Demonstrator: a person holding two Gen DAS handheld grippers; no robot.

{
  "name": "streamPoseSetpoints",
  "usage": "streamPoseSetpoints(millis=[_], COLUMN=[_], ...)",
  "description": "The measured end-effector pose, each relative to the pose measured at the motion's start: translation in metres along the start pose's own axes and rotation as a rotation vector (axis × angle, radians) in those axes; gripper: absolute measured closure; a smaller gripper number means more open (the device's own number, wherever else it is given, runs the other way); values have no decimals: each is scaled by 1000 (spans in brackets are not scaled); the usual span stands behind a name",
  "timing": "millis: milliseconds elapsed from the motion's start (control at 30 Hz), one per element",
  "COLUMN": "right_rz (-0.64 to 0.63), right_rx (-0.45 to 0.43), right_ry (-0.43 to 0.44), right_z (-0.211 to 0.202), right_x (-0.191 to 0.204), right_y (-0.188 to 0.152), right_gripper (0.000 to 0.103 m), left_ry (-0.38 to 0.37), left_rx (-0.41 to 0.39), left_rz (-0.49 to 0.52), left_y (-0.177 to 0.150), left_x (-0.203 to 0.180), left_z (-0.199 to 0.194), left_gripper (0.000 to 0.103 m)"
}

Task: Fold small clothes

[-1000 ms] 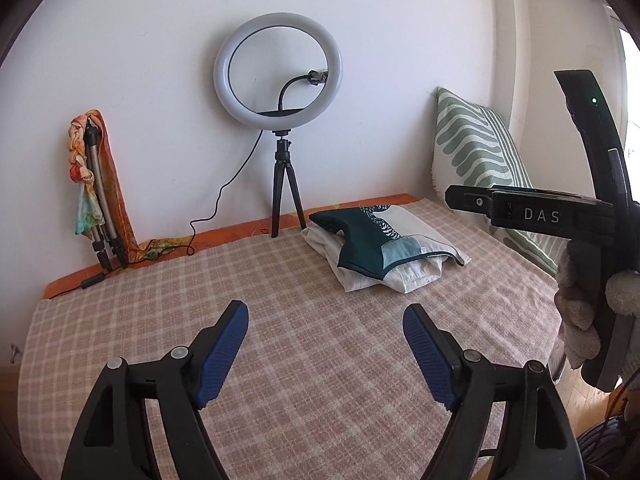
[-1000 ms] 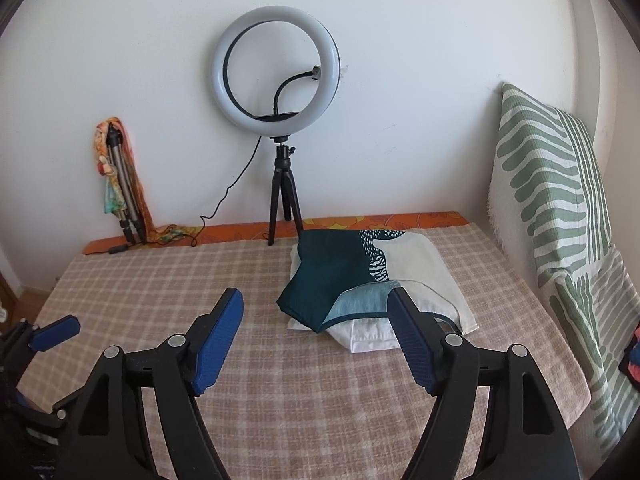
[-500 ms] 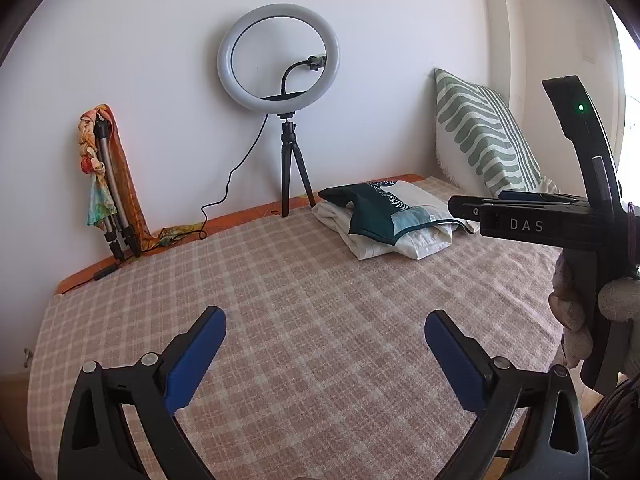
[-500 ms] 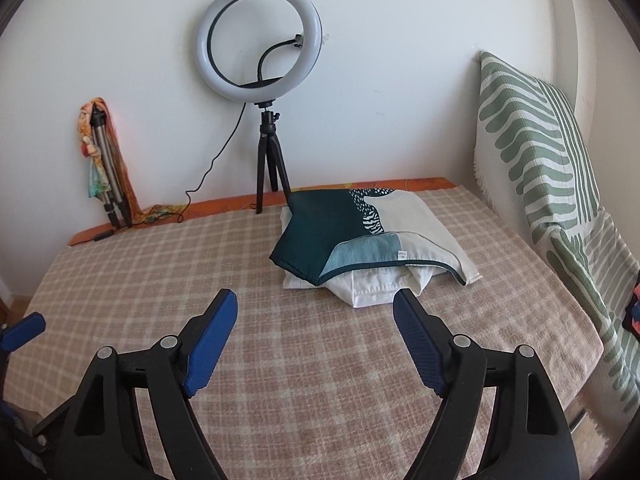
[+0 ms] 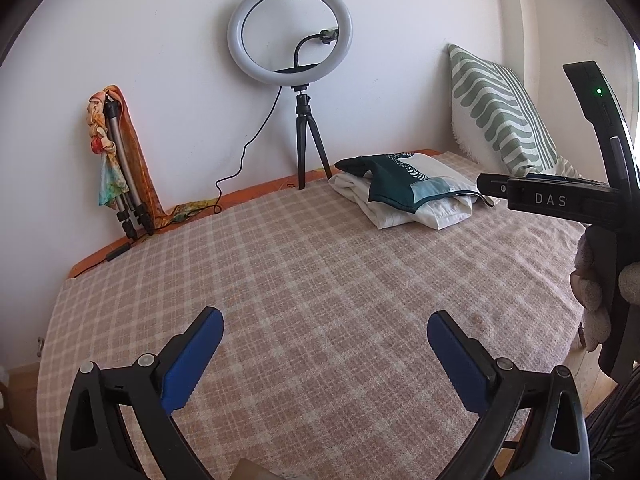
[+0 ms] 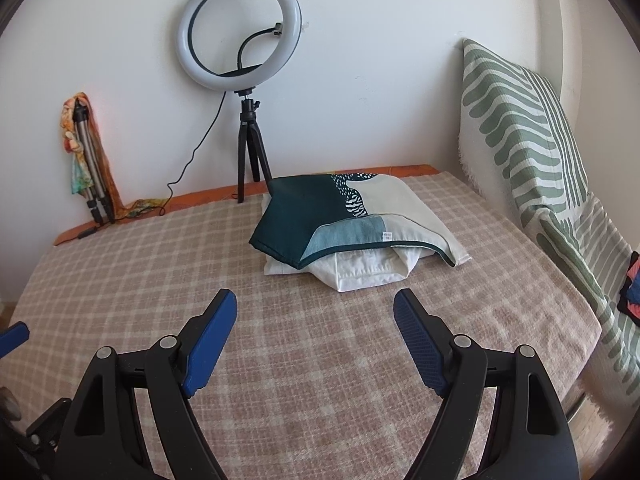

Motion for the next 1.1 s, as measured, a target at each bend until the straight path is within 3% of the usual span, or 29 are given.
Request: streamPoseSetpoints(millis=[1100], right_rz=[-23], right_rx=[-9], right_ry=[22], right_z=[2], right_x=[9], right_y=[2], right_gripper=[22], left_ry=[4], left_rx=[13], left_rz=[2], left_y=[0], left_x=[1], left_z=[0], left_gripper=[0])
Point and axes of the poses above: each gripper's, at about its wrist camera, not at the fingertips, and z roughly the way its jaws point, x to its left, y to its top, the point moved 2 cm from there along z, roughly the way its jaws point, and after that the axes turned 13 degrees about -y, right-handed, at the moved point
